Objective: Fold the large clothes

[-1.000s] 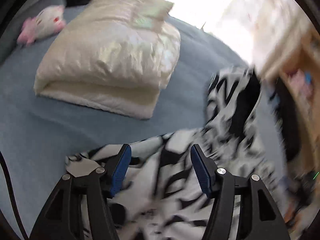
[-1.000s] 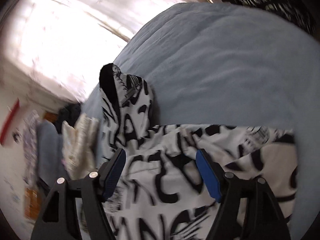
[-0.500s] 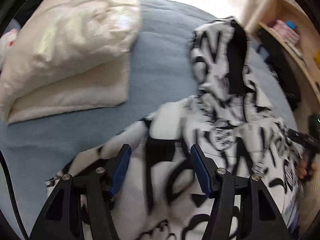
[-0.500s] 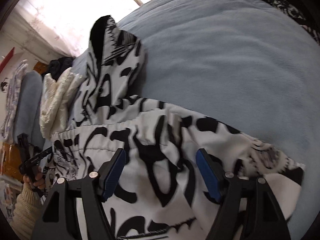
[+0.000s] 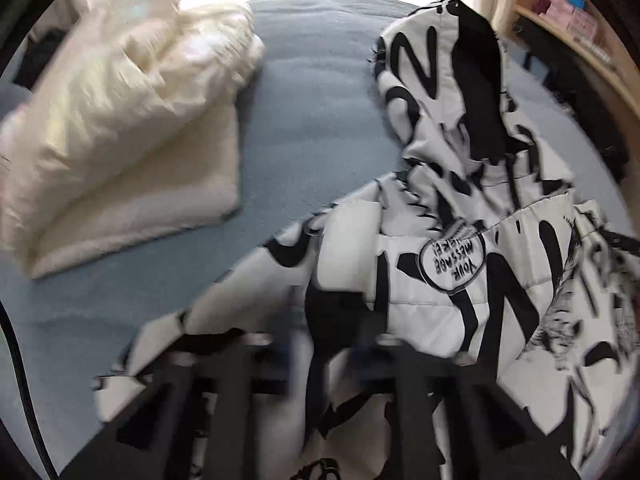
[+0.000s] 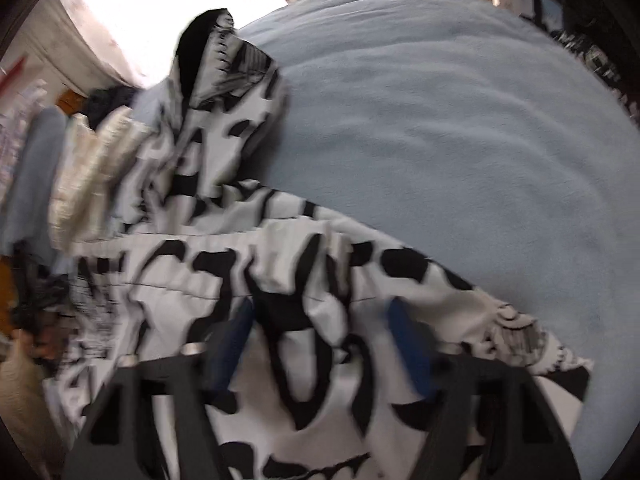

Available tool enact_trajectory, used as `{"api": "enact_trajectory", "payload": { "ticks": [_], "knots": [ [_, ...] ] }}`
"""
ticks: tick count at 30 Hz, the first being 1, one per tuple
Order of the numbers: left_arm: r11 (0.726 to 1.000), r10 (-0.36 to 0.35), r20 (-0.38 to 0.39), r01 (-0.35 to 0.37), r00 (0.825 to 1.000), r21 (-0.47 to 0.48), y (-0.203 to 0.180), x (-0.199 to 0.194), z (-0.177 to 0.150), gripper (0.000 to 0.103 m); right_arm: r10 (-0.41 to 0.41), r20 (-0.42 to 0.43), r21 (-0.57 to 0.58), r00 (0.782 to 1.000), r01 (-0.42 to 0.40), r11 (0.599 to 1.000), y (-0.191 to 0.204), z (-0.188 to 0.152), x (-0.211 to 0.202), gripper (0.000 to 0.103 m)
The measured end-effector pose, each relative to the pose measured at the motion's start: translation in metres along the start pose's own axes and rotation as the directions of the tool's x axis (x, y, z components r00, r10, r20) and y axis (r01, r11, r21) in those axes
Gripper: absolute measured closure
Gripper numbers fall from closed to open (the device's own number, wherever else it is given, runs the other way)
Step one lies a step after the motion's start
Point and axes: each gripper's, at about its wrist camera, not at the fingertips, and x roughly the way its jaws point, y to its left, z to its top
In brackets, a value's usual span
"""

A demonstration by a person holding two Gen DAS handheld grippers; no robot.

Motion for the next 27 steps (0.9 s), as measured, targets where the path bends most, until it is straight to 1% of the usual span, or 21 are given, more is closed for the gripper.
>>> {"api": "enact_trajectory", "payload": {
  "ticks": [1, 2, 3, 4, 6, 7, 8, 10, 13, 14, 16, 17, 20, 21, 22, 23, 24, 25, 27],
  "knots": [
    [1.0, 0.007, 0.01, -0.007, 1.0, -0.006, -0.002, -0.001, 0.002, 0.094, -0.018, -0.003, -0.006, 1.0, 0.018, 1.0, 0.002, -0.001, 0.0, 0.073],
    [1.0, 0.016, 0.032, -0.015, 0.999, -0.026, 0.001, -0.008, 0.001, 0.095, -0.044, 0.007, -0.009, 0.999, 0.044, 0.999, 0.003, -0.003, -0.003, 0.091],
    [0.999, 0.017, 0.058, -0.014, 0.998, -0.053, 0.005, -0.015, 0.0, 0.096, -0.06, 0.029, -0.008, 0.998, 0.06, 0.998, 0.004, -0.006, -0.01, 0.093],
    [0.996, 0.007, 0.1, 0.002, 0.995, -0.093, 0.011, -0.027, -0.001, 0.096, -0.072, 0.07, 0.002, 0.995, 0.073, 0.997, 0.006, -0.008, -0.02, 0.094],
    [0.989, 0.015, 0.15, 0.008, 0.989, -0.151, 0.017, -0.042, -0.004, 0.097, -0.081, 0.162, 0.037, 0.984, 0.076, 0.996, 0.01, -0.014, -0.045, 0.095],
    [0.983, 0.027, 0.173, 0.005, 0.984, -0.184, 0.02, -0.047, -0.005, 0.097, -0.095, 0.216, 0.057, 0.972, 0.084, 0.995, 0.013, -0.016, -0.059, 0.095],
    [0.98, 0.037, 0.185, 0.0, 0.982, -0.198, 0.021, -0.048, -0.006, 0.097, -0.111, 0.255, 0.069, 0.96, 0.097, 0.993, 0.017, -0.018, -0.068, 0.095],
    [0.975, 0.074, 0.187, -0.032, 0.98, -0.22, 0.022, -0.041, -0.006, 0.097, -0.147, 0.294, 0.071, 0.944, 0.132, 0.989, 0.024, -0.017, -0.07, 0.095],
    [0.963, 0.103, 0.138, -0.064, 0.985, -0.262, 0.027, -0.013, -0.01, 0.097, -0.192, 0.234, 0.1, 0.953, 0.172, 0.98, 0.023, -0.011, -0.039, 0.095],
    [0.958, 0.103, 0.113, -0.068, 0.988, -0.28, 0.03, -0.002, -0.014, 0.097, -0.215, 0.198, 0.1, 0.956, 0.199, 0.975, 0.021, -0.011, -0.022, 0.095],
    [0.952, 0.103, 0.107, -0.067, 0.989, -0.297, 0.033, 0.011, -0.021, 0.095, -0.242, 0.148, 0.107, 0.959, 0.228, 0.968, 0.019, -0.014, 0.003, 0.095],
    [0.95, 0.104, 0.11, -0.066, 0.988, -0.304, 0.034, 0.013, -0.023, 0.094, -0.25, 0.142, 0.103, 0.958, 0.237, 0.966, 0.02, -0.017, 0.01, 0.095],
    [0.95, 0.108, 0.106, -0.071, 0.989, -0.306, 0.036, 0.009, -0.021, 0.088, -0.273, 0.143, 0.082, 0.951, 0.264, 0.961, 0.024, -0.018, 0.01, 0.094],
    [0.949, 0.114, 0.098, -0.079, 0.989, -0.306, 0.037, 0.006, -0.02, 0.083, -0.269, 0.137, 0.08, 0.953, 0.26, 0.962, 0.025, -0.016, 0.009, 0.089],
    [0.948, 0.118, 0.097, -0.083, 0.988, -0.309, 0.039, 0.001, -0.022, 0.078, -0.268, 0.123, 0.087, 0.956, 0.258, 0.962, 0.024, -0.015, 0.005, 0.087],
    [0.946, 0.121, 0.094, -0.086, 0.988, -0.312, 0.04, -0.005, -0.023, 0.076, -0.263, 0.11, 0.096, 0.959, 0.253, 0.963, 0.023, -0.014, 0.002, 0.084],
    [0.944, 0.131, 0.092, -0.095, 0.987, -0.316, 0.041, -0.013, -0.023, 0.074, -0.255, 0.101, 0.109, 0.962, 0.244, 0.964, 0.022, -0.013, -0.002, 0.08],
    [0.943, 0.134, 0.101, -0.095, 0.986, -0.319, 0.042, -0.021, -0.025, 0.074, -0.246, 0.102, 0.12, 0.964, 0.234, 0.965, 0.023, -0.013, -0.01, 0.078],
    [0.942, 0.134, 0.135, -0.084, 0.982, -0.325, 0.042, -0.041, -0.027, 0.074, -0.224, 0.135, 0.138, 0.965, 0.205, 0.969, 0.032, -0.015, -0.027, 0.074]
  ]
}}
